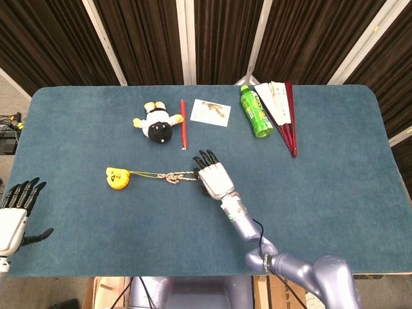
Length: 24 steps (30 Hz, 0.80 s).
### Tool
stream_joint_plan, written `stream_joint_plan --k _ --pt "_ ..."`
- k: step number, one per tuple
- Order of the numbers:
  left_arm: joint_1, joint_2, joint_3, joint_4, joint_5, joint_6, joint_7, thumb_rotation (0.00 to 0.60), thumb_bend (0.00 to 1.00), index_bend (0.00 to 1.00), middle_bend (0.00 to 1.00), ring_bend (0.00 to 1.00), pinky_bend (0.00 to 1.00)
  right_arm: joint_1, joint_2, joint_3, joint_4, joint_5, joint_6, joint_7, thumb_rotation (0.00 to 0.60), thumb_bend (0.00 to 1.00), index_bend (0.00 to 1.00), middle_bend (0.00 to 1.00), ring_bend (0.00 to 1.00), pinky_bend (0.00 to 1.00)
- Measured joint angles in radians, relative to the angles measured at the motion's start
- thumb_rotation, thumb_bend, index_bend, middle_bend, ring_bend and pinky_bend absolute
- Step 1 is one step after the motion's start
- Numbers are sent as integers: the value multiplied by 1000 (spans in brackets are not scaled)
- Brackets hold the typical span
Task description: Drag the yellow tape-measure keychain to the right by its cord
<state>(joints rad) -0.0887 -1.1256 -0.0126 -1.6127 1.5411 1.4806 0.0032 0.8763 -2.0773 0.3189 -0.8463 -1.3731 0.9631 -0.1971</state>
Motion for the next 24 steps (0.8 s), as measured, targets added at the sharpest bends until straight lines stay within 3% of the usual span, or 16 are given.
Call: stream_joint_plan --k 14,24 --pt "5 8 1 -2 -5 3 -16 600 0 0 0 0 0 49 -66 23 110 26 7 43 600 379 531 214 53 87" --pt "7 9 1 -2 -6 6 -19 600 0 0 0 0 0 47 -77 12 117 38 13 40 600 385 535 214 53 87"
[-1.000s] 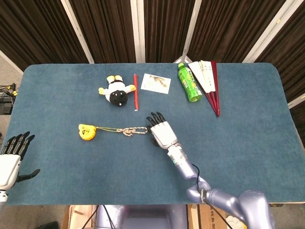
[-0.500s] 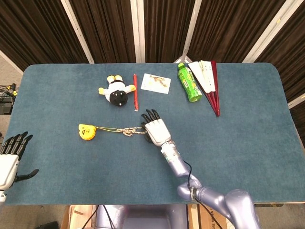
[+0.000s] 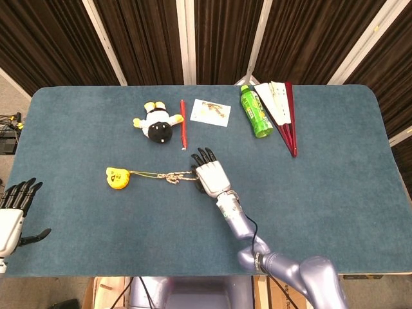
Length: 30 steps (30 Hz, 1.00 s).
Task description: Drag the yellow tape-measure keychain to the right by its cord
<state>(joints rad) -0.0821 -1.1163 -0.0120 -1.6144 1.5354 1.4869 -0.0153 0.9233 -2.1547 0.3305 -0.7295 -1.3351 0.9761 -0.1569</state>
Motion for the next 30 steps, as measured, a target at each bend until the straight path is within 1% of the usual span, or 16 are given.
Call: stream_joint_plan --k 7,30 --pt "0 0 0 1 -1 -2 -2 600 0 0 0 0 0 -2 -10 -8 11 8 -4 3 600 415 543 214 53 87" --pt "1 3 0 -2 -8 -5 -6 600 0 0 0 0 0 23 -50 -5 78 14 4 35 600 415 543 214 53 87"
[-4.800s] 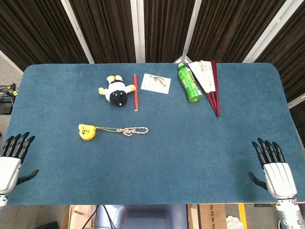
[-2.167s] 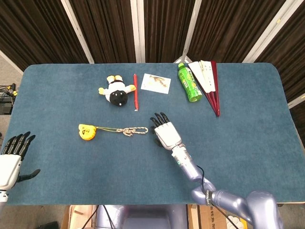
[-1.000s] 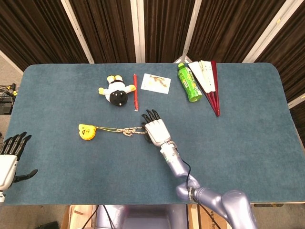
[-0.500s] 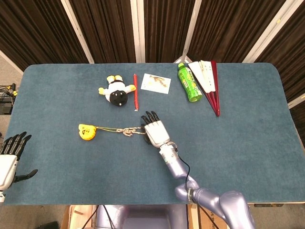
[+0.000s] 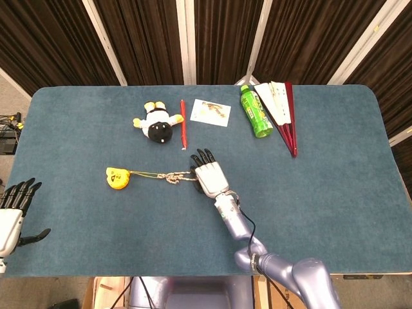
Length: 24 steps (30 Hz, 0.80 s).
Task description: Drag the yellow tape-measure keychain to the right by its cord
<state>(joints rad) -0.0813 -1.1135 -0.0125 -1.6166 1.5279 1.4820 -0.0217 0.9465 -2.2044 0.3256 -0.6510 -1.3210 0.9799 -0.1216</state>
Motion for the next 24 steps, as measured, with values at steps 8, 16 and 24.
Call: stream_joint_plan --k 8,16,24 --pt "0 0 0 -1 -1 -1 -1 600 0 0 0 0 0 5 -12 -2 19 2 -3 12 600 513 611 234 53 87" --pt "0 2 0 -1 -2 -3 -4 600 0 0 0 0 0 8 -15 1 21 5 2 16 600 524 628 238 53 87" --pt "0 2 1 -2 2 -1 -3 600 0 0 0 0 0 -3 10 -4 -19 -3 28 10 600 526 632 238 53 87"
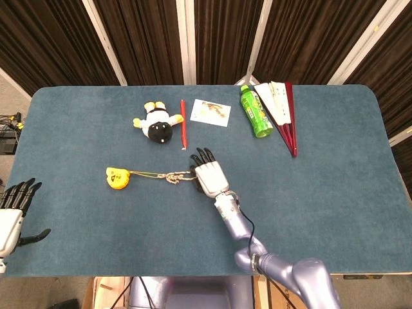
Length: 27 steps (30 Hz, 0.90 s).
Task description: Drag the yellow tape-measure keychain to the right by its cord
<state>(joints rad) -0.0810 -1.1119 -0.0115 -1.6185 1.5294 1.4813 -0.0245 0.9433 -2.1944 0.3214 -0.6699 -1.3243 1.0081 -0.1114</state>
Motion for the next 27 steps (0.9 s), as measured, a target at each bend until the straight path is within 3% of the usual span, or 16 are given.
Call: stream_joint_plan --k 12,27 --pt "3 -4 0 3 16 18 14 600 0 0 0 0 0 -62 94 -13 -136 2 50 -52 600 527 644 238 53 87" --pt "6 -16 1 10 43 44 35 600 0 0 0 0 0 -185 286 -52 -419 9 131 -152 600 528 646 238 53 87"
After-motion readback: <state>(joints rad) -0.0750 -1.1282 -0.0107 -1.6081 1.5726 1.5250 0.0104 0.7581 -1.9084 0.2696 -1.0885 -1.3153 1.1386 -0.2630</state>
